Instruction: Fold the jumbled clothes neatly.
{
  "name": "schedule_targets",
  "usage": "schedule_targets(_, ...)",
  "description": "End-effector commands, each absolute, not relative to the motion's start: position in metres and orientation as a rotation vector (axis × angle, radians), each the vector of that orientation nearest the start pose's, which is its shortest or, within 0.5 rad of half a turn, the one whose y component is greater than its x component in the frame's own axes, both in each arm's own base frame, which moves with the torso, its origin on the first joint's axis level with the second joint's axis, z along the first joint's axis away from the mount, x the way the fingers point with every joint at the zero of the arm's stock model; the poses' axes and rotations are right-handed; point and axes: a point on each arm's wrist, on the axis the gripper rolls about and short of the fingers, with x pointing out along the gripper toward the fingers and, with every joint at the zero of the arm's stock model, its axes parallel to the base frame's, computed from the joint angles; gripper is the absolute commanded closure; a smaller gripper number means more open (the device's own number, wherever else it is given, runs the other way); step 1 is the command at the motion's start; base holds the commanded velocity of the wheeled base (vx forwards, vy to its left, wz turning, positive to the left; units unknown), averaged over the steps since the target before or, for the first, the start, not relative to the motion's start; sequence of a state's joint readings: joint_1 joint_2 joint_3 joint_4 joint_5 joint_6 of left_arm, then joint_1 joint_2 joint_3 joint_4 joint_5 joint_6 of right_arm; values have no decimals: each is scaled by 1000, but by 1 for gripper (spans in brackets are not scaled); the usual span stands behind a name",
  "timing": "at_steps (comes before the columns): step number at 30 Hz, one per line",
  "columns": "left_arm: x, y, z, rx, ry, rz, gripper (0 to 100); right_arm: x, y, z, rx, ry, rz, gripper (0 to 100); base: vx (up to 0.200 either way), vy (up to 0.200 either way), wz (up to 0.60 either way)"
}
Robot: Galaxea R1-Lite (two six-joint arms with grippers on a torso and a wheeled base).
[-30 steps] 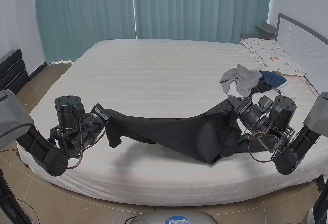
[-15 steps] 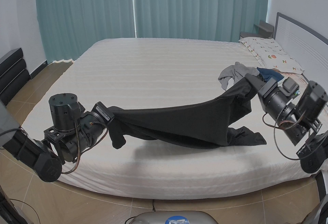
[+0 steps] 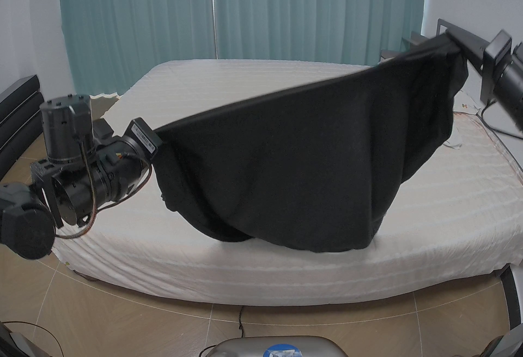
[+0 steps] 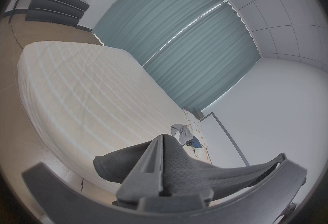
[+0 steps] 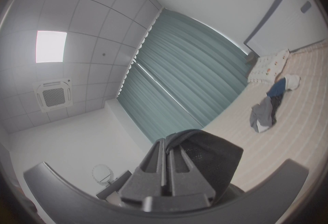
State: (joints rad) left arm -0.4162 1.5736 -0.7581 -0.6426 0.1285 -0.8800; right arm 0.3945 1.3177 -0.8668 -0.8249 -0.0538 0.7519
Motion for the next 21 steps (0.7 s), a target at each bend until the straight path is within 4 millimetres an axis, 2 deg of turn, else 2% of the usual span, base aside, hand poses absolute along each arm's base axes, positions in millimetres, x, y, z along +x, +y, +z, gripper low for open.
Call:
schedule_targets(1,259,-100,269,-843,206,-186,100,198,58,397,799,-367,407,100,0,0,0)
schedule_targets(2,266,-99,273,-842,216,-171,100,212,55,401,791,-367,375,100,0,0,0)
schedule_targets(3,266,-100,273,-841,219,-169,100,214,55,401,790,-364,371,100,0,0,0)
schedule_targets(4,279,-100,275,-844,233,-146,100,237,52,399,778,-334,315,100,0,0,0)
schedule_targets(5,285,-100,275,-854,238,-136,100,246,51,397,776,-324,298,100,0,0,0)
schedule_targets(9,310,-105,272,-886,246,-125,100,285,49,378,761,-270,247,100,0,0,0)
schedule_targets(11,316,-106,271,-886,249,-125,100,292,49,373,759,-260,238,100,0,0,0)
schedule_targets(12,328,-107,269,-887,251,-127,100,310,52,359,750,-236,219,100,200,0,0)
schedule_targets(13,334,-106,267,-888,253,-123,100,319,53,353,742,-230,213,100,200,0,0)
schedule_targets(18,360,-113,252,-885,280,-116,100,347,56,332,726,-245,210,100,200,0,0)
schedule_targets(21,375,-117,241,-881,296,-108,100,362,59,328,702,-268,214,100,200,0,0)
